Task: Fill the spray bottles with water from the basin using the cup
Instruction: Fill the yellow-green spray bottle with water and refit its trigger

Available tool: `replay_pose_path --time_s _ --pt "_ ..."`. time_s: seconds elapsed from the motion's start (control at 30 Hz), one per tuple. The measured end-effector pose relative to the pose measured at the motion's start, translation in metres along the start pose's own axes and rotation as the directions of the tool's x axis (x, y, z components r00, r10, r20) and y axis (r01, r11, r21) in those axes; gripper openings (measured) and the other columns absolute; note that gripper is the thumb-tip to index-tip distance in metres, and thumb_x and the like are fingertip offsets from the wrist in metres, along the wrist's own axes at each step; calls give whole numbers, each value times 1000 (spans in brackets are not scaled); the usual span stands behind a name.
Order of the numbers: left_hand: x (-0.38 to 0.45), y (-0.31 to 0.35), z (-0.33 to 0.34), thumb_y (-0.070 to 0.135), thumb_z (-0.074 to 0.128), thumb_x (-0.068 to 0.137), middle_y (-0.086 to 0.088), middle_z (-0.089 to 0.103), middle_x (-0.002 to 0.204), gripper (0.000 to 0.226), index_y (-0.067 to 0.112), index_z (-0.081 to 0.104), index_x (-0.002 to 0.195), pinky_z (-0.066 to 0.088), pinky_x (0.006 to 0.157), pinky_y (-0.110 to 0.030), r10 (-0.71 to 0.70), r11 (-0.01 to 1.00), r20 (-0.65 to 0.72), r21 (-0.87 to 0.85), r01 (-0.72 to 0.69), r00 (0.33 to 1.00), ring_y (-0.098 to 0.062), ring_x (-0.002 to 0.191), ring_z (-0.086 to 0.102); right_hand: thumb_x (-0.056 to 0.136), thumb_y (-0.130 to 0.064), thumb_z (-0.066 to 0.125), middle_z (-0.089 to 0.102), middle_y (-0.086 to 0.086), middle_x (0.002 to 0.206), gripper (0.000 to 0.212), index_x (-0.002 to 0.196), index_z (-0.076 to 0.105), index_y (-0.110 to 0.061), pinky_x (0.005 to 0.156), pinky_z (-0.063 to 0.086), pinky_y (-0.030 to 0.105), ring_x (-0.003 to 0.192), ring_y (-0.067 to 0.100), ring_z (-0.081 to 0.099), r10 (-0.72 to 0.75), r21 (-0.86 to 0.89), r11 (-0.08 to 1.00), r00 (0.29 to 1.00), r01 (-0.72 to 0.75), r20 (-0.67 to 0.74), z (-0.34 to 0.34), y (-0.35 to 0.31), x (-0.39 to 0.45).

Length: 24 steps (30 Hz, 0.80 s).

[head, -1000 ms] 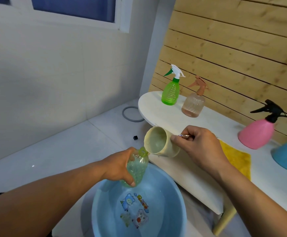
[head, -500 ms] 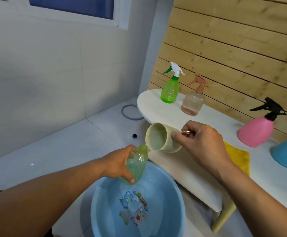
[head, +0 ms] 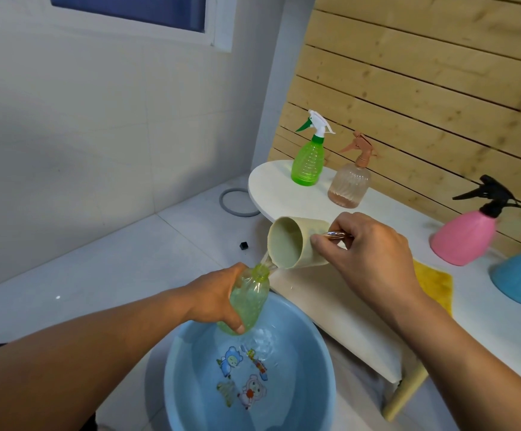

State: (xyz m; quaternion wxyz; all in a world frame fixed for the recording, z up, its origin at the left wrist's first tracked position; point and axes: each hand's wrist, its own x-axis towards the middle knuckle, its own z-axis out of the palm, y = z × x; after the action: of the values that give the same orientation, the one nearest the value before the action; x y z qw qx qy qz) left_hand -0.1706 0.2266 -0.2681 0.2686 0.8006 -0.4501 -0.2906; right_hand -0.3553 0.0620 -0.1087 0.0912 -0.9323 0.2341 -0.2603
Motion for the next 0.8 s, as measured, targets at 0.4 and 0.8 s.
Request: replay_pose_path --time_s 0.4,0.8 --pt "5 8 3 32 99 60 14 60 119 91 40 43 131 53 91 -30 10 1000 -4 -28 -10 1000 -13 112 60 88 -49 65 57 -4 74 29 74 58 -24 53 30 31 71 24 53 -131 -180 977 988 115 -85 -1 -3 -4" --pt "9 16 6 36 99 59 13 62 118 89 40 45 130 56 96 -38 8 997 -11 -73 -9 1000 -12 110 62 88 -42 71 53 -3 71 27 74 61 -22 46 31 27 68 26 56 -309 -327 911 940 249 -145 0 -4 -14"
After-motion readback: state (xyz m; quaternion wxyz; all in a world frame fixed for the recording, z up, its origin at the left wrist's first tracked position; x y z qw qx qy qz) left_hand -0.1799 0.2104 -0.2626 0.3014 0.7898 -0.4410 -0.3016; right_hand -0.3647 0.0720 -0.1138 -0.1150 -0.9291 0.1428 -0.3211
